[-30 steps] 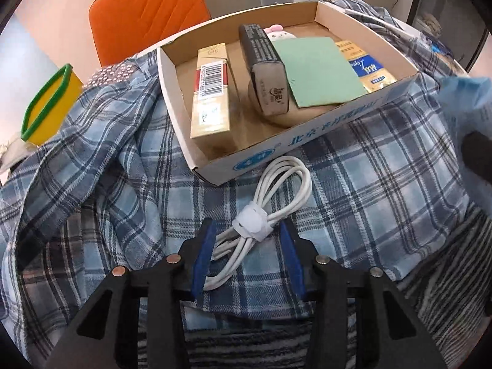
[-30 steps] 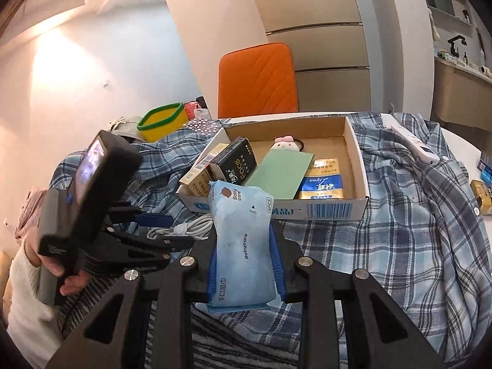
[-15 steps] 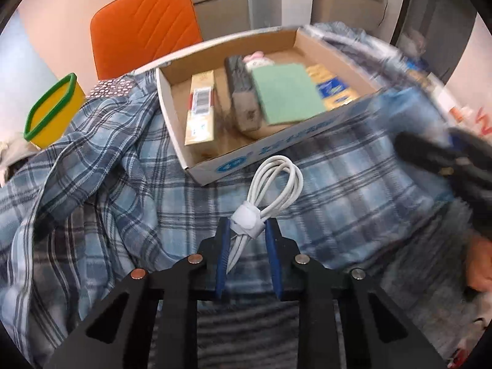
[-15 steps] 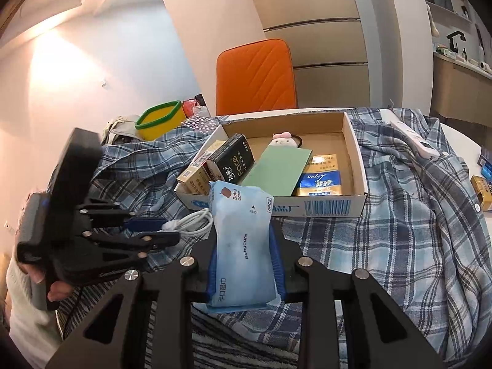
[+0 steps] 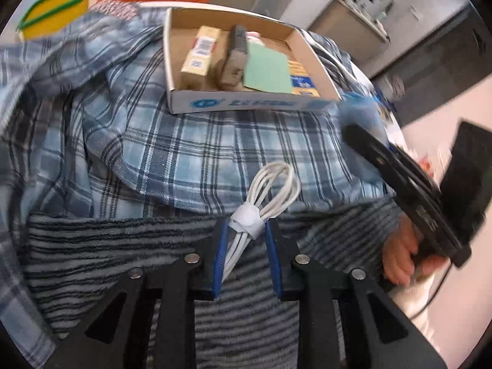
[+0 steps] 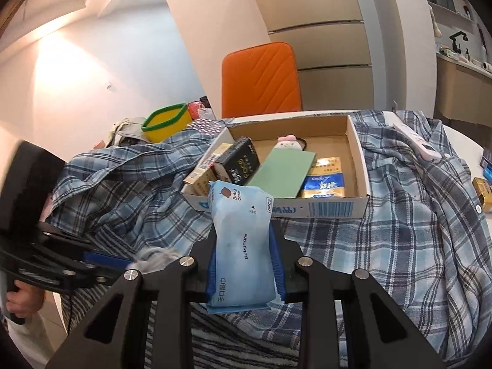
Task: Organize soft objects
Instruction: 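Lift the cable and wet-wipe pack and carry them over the box, then lower the cable and wet-wipe pack into the box and open both grippers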
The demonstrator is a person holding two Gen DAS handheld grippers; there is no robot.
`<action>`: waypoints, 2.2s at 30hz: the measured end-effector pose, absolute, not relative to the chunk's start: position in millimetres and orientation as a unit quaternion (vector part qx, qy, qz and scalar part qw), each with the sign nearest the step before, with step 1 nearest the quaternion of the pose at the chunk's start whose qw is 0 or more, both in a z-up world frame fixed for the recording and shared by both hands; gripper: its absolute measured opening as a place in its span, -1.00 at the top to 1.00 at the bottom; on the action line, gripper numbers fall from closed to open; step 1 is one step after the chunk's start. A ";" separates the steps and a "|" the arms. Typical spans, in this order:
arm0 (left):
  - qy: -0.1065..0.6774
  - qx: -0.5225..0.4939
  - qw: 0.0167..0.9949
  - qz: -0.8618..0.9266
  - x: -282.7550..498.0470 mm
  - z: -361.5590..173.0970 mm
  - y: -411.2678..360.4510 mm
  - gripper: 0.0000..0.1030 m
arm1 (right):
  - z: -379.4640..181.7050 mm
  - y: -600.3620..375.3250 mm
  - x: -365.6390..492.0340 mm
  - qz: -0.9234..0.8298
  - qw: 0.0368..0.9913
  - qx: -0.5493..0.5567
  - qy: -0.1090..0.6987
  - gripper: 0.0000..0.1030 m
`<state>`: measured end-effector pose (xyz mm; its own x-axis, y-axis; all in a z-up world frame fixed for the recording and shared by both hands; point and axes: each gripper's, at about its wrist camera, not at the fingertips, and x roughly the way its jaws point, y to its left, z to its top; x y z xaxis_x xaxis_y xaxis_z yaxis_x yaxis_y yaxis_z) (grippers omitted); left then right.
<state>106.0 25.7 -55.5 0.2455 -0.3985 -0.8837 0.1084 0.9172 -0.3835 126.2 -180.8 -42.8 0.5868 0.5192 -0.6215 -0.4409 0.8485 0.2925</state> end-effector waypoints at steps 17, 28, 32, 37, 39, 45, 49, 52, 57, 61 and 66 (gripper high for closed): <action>0.488 0.005 0.860 -0.150 93.5 -63.3 2.1 0.60 | -39.7 -182.9 124.0 0.270 0.890 0.058 0.362 0.41; 0.266 0.024 0.955 -0.125 38.7 1.7 -1.9 0.60 | -16.8 -193.0 107.7 0.223 0.930 0.039 0.290 0.41; 0.242 0.035 0.962 -0.120 46.8 16.9 -10.0 0.60 | 6.0 -190.1 107.3 0.194 0.946 0.004 0.261 0.41; 0.215 0.040 0.971 -0.096 66.5 42.1 -24.6 0.59 | 51.3 -190.2 106.2 0.180 0.960 -0.010 0.213 0.41; 0.208 0.029 0.974 -0.090 77.6 53.8 -25.7 0.59 | 70.7 -191.7 110.4 0.170 0.967 -0.013 0.190 0.40; 0.179 0.009 0.982 -0.062 123.9 75.3 -32.3 0.59 | 107.1 -200.5 142.7 0.160 0.973 0.028 0.163 0.40; 0.198 0.005 0.979 -0.049 156.9 64.9 -38.0 0.59 | 101.0 -201.7 168.1 0.145 0.974 0.038 0.168 0.40; 0.225 0.012 0.973 -0.048 174.3 46.0 -42.7 0.59 | 76.6 -201.2 192.4 0.148 0.965 0.055 0.210 0.40; 0.278 -0.004 0.958 -0.070 201.6 18.2 -43.0 0.59 | 34.8 -193.1 216.1 0.135 0.957 0.031 0.256 0.40; 0.305 -0.012 0.949 -0.073 214.1 -2.8 -43.2 0.59 | -5.3 -190.3 236.1 0.133 0.942 0.012 0.309 0.40; 0.312 0.009 0.946 -0.084 211.2 -11.9 -49.3 0.59 | -36.4 -192.3 246.3 0.136 0.928 0.000 0.347 0.40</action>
